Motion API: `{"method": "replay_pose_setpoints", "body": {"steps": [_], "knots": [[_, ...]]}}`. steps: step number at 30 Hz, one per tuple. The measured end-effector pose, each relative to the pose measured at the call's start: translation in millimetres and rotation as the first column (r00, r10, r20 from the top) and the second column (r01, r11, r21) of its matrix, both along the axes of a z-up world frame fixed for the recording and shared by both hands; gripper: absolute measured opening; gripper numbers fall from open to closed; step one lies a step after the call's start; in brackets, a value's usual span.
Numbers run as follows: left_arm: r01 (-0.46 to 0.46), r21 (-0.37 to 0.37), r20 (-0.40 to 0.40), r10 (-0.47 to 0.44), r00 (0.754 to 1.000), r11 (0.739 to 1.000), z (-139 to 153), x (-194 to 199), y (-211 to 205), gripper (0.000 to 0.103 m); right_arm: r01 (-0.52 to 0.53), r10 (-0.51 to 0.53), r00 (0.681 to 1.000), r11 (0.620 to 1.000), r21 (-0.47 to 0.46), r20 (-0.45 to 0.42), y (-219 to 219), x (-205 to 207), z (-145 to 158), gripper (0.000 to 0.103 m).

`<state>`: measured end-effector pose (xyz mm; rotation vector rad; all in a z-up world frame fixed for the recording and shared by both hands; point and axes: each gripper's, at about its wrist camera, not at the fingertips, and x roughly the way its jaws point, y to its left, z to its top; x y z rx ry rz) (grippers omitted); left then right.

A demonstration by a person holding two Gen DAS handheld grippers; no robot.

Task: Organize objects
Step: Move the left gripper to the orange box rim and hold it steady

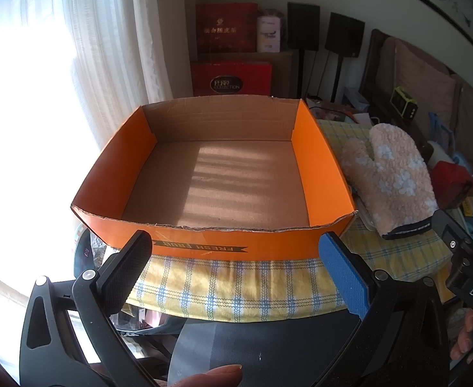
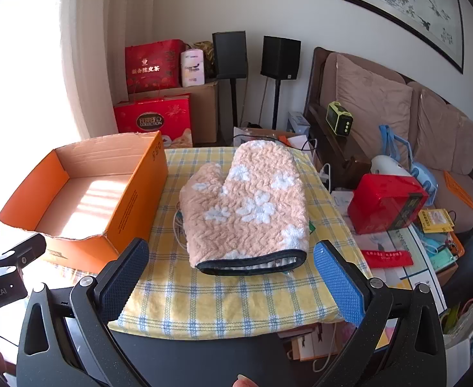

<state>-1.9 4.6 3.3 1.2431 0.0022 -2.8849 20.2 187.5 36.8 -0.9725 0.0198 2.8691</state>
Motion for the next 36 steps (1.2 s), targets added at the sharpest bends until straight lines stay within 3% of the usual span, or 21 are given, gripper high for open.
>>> {"method": "replay_pose_setpoints", "body": {"steps": [22,36], "knots": [[-0.002,0.0,-0.002,0.002,1.0,1.0,-0.4,-0.8,-2.1,0.103,-0.006,0.006,1.0,1.0,-0.013,0.007,-2.0,-1.2,-0.4,0.103],[-0.038,-0.048,0.01,0.038,0.999,0.998,-6.5,-17.5,-29.4,0.103,-0.049,0.049,0.998,0.999,0.0,0.032,-14.4,-21.7,0.5,0.103]]}}
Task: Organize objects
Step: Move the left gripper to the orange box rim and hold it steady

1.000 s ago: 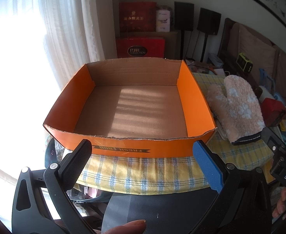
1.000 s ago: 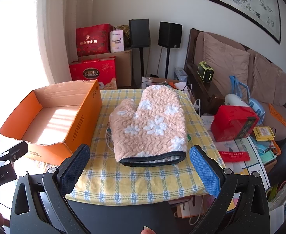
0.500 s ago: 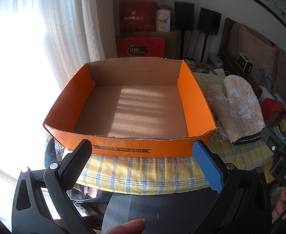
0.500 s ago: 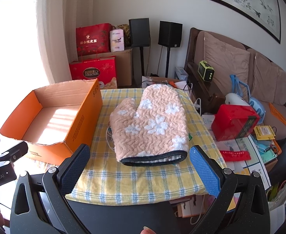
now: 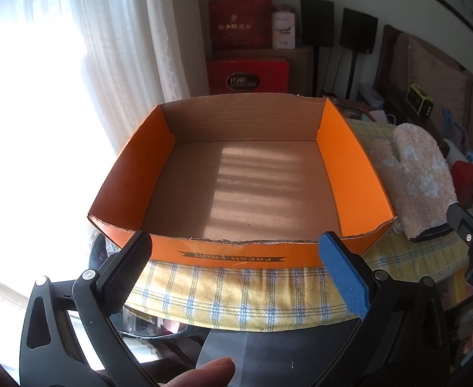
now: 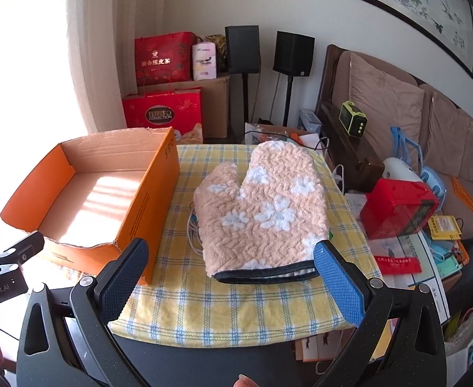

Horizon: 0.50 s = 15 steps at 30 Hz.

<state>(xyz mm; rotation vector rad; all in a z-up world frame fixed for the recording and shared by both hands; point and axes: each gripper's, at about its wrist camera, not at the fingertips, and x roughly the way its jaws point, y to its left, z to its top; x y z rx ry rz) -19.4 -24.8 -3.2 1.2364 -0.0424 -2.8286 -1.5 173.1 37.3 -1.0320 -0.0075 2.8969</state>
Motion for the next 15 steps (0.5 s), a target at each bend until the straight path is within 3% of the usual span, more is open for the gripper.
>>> {"method": "replay_pose_setpoints", "body": {"steps": [9,15], "knots": [[-0.042,0.014,-0.019,0.042,0.999,0.999,6.3,-19.6,-50.0,0.103,-0.062,0.062,0.998,0.998,0.007,0.013,-23.4,-23.7,4.1,0.103],[-0.112,0.07,-0.034,0.115,0.993,0.991,6.4,-36.7,-102.0,0.098,-0.121,0.121,0.992,0.993,-0.017,0.032,-43.5,-47.3,1.9,0.102]]}}
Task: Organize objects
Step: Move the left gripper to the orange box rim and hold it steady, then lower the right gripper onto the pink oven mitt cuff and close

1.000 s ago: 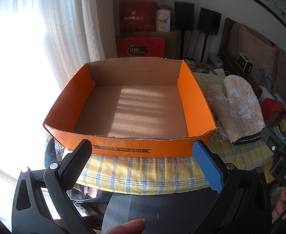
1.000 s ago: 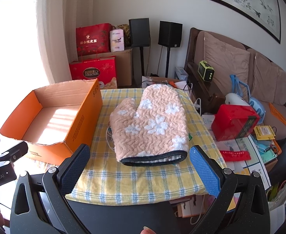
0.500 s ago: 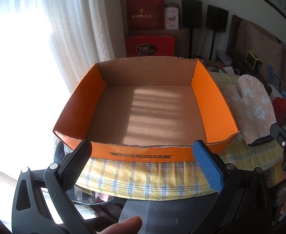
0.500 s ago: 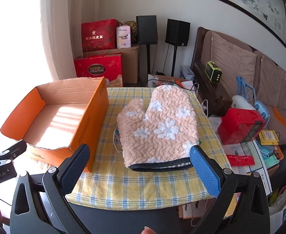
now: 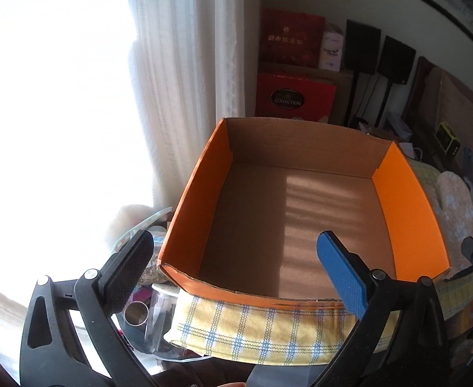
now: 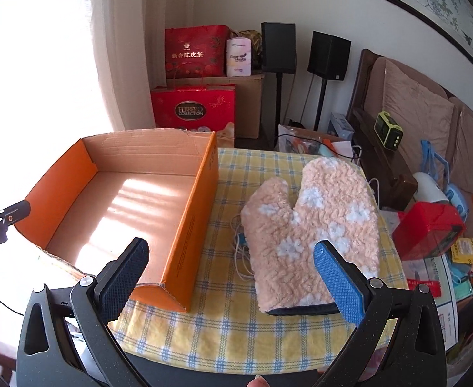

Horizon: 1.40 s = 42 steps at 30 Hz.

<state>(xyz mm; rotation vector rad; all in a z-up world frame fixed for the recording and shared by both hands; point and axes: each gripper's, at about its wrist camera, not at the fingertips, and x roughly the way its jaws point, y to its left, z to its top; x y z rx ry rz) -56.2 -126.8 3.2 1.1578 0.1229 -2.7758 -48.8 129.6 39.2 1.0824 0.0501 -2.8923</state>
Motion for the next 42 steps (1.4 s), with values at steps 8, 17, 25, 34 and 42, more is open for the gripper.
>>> {"method": "replay_pose_setpoints", "body": {"steps": [8,17,25,34,42], "knots": [[-0.017,0.024,0.053,0.016,0.998,1.0,-17.9,-23.4,-34.6,0.077,-0.055,0.055,0.996,0.998,-0.011,0.067,-18.5,-26.7,-11.9,0.076],[0.011,0.09,0.124,-0.022,0.992,0.996,-44.6,-40.8,-47.0,0.049,-0.102,0.108,0.982,0.994,-0.047,0.153,-31.0,-42.0,-32.7,0.045],[0.025,0.092,0.145,-0.038,0.989,0.995,-55.6,-43.8,-39.3,0.04,-0.133,0.151,0.966,0.986,-0.097,0.209,-36.8,-43.0,-45.3,0.03],[0.05,0.078,0.143,-0.061,0.988,0.996,-51.8,-36.8,-22.3,0.04,-0.123,0.137,0.966,0.989,-0.078,0.221,-29.9,-28.2,-42.2,0.029],[0.053,0.094,0.137,-0.066,0.988,0.994,-53.1,-25.7,-16.9,0.04,-0.126,0.145,0.962,0.988,-0.094,0.233,-22.6,-10.5,-39.2,0.03]]}}
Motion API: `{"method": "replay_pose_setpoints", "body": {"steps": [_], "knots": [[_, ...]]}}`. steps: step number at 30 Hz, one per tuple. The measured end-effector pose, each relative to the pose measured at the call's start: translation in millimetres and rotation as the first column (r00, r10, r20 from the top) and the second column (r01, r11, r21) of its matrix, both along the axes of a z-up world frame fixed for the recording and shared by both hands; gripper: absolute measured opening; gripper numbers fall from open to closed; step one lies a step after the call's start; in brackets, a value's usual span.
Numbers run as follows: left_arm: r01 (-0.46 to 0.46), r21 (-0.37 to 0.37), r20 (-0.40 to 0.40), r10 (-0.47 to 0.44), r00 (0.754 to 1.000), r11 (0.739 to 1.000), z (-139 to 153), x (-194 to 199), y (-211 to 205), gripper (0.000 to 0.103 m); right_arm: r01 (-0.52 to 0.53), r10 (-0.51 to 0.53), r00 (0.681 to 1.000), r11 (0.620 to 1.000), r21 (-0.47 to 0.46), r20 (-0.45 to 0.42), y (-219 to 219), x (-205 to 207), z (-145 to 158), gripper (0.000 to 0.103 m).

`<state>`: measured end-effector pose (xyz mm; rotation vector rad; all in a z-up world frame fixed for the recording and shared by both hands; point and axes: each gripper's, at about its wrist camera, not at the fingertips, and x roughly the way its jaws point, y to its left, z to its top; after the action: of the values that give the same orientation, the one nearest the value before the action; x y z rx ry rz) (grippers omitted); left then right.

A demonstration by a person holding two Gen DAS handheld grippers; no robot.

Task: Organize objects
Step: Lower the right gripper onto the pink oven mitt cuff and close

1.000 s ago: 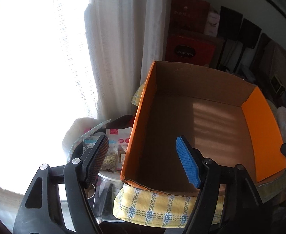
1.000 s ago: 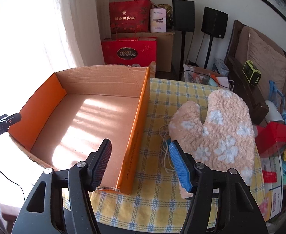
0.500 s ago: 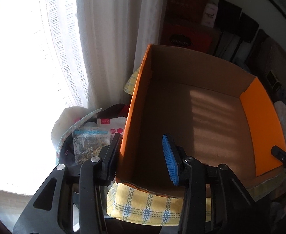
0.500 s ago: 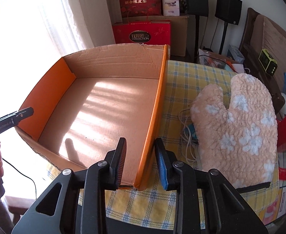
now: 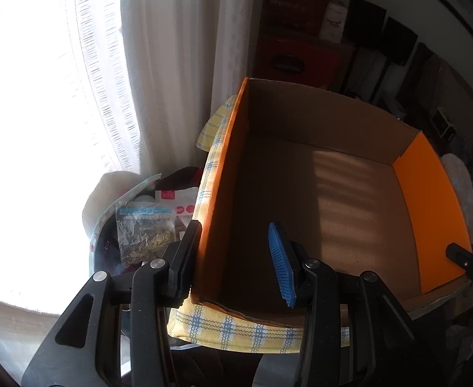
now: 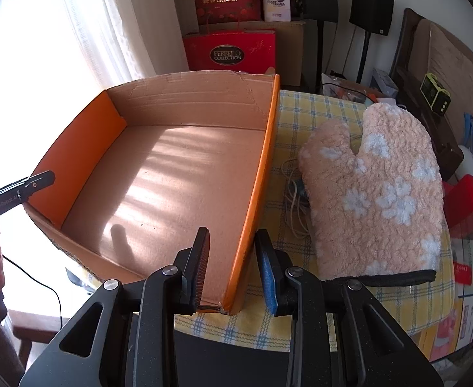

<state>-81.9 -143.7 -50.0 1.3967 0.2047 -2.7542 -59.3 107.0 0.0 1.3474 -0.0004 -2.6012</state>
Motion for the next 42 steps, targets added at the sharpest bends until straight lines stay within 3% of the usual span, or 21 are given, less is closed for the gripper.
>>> {"method": "replay_pose_setpoints", "body": {"steps": [7,11,19,23,26,31,36,42], "knots": [[-0.003,-0.033,0.012,0.004,1.0,0.999,-5.0,-3.9,-2.6,0.04,-0.007,0.007,1.0,1.0,-0.01,-0.01,1.4,6.6,0.1,0.031],[-0.012,-0.03,0.012,0.012,1.0,0.999,-4.1,2.7,-10.4,0.032,-0.007,0.007,1.0,1.0,0.001,-0.014,0.0,7.8,0.1,0.031],[-0.002,-0.056,0.011,0.003,1.0,0.998,-3.3,8.0,4.6,0.031,-0.004,0.004,1.0,1.0,0.011,-0.011,1.3,11.9,1.8,0.031],[-0.008,-0.004,0.041,0.008,0.999,1.0,-11.9,3.7,-4.5,0.032,-0.015,0.015,1.0,1.0,0.006,-0.02,1.1,13.9,5.7,0.031],[-0.02,-0.011,0.057,0.021,0.998,1.0,-19.2,-1.3,-5.6,0.026,0.015,-0.016,0.998,1.0,-0.014,-0.061,14.8,18.1,18.6,0.05],[-0.028,-0.012,0.062,0.029,0.998,1.0,-20.2,-4.5,-16.8,0.017,0.064,-0.067,0.993,0.997,-0.035,-0.102,45.8,23.2,41.0,0.051],[-0.028,-0.031,0.057,0.029,0.998,0.999,-16.3,-5.8,-14.2,0.016,0.159,-0.158,0.98,0.987,-0.008,-0.122,84.0,18.2,50.4,0.053],[-0.028,-0.027,0.056,0.03,0.998,0.999,-17.7,-8.5,-14.5,0.016,0.261,-0.253,0.961,0.963,0.066,-0.116,124.6,5.9,38.0,0.069]]}}
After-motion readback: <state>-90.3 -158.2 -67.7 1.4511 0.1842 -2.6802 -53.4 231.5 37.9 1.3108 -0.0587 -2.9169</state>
